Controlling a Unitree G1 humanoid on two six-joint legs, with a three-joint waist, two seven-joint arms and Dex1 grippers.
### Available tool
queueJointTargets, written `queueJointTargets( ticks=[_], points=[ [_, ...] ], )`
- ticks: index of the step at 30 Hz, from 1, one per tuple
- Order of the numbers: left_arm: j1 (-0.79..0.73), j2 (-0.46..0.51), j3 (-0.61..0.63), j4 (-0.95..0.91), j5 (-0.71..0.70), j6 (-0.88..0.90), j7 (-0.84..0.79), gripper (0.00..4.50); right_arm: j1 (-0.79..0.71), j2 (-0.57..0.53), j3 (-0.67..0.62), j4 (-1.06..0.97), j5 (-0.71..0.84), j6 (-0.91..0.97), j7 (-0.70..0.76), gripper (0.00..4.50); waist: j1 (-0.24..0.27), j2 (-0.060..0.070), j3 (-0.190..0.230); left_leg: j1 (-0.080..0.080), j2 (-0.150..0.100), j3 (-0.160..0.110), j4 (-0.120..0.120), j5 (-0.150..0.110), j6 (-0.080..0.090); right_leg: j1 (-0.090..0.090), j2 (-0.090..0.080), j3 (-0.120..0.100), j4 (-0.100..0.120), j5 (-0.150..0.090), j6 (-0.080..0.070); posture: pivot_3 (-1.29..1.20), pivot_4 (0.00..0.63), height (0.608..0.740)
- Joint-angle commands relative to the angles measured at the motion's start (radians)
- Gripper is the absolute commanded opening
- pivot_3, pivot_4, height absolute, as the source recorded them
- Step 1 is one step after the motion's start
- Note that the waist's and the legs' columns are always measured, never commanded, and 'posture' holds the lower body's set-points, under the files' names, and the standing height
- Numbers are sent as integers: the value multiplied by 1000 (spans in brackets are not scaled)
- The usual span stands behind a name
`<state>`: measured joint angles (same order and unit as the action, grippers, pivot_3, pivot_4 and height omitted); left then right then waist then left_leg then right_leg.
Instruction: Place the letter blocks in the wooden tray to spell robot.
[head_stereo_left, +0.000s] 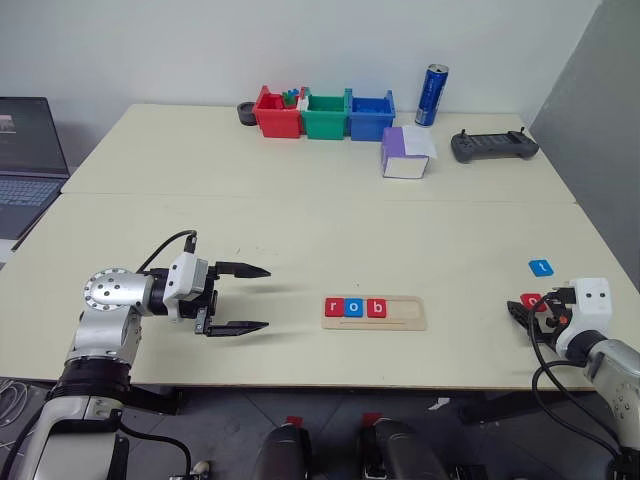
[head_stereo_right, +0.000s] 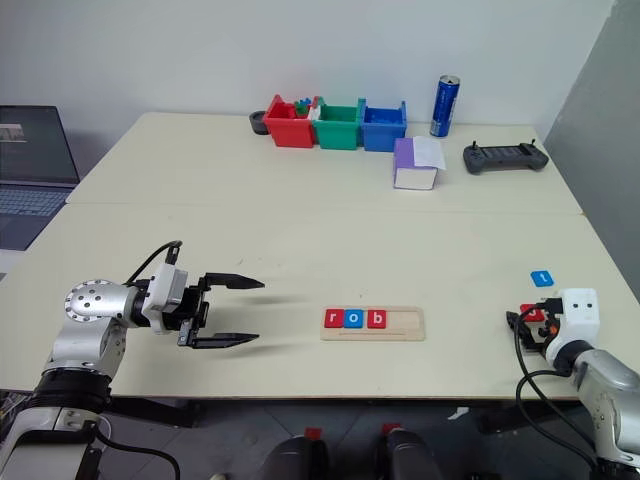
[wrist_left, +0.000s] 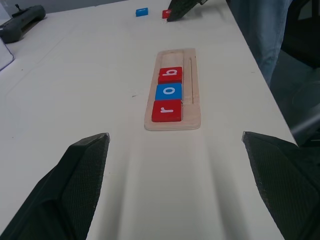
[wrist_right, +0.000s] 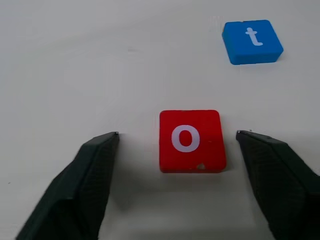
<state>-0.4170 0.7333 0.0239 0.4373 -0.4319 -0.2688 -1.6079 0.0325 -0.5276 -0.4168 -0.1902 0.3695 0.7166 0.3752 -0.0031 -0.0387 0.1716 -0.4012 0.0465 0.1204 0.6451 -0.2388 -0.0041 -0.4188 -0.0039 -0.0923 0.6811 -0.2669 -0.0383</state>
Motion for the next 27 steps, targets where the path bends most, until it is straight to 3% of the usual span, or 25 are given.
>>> queueJointTargets(
  ticks=[1,4,5,12,21,27],
  points=[
    [-16,23,-6,-24,-18,-7,-6,4500,-5,25,-11,-22,24,1,-10,2565,0,0,0,0,0,0,0,0,0,0,0,0,0,0,0,0,150,740],
    [-27,30,-12,-7,-20,-11,-6,4500,-24,45,-4,-103,56,52,-33,1580,0,0,0,0,0,0,0,0,0,0,0,0,0,0,0,0,150,740],
    [-32,32,-14,-1,-20,-13,-6,4500,-29,49,9,-133,59,69,-39,1461,0,0,0,0,0,0,0,0,0,0,0,0,0,0,0,0,150,740],
    [-62,31,-31,32,-16,-25,-6,4500,-22,155,137,-324,39,181,-171,1462,1,0,0,-1,0,0,0,0,0,0,0,0,0,0,0,0,150,740],
    [-94,24,-59,58,-20,-31,-6,4500,-12,211,209,-368,24,218,-229,1462,1,0,0,-1,0,0,0,0,0,-1,0,0,0,0,0,0,150,740],
    [-100,19,-60,65,-24,-40,-6,4500,-38,123,195,-386,51,236,-153,3410,0,0,0,-1,0,0,0,0,0,-1,0,0,0,0,0,0,150,740]
  ],
)
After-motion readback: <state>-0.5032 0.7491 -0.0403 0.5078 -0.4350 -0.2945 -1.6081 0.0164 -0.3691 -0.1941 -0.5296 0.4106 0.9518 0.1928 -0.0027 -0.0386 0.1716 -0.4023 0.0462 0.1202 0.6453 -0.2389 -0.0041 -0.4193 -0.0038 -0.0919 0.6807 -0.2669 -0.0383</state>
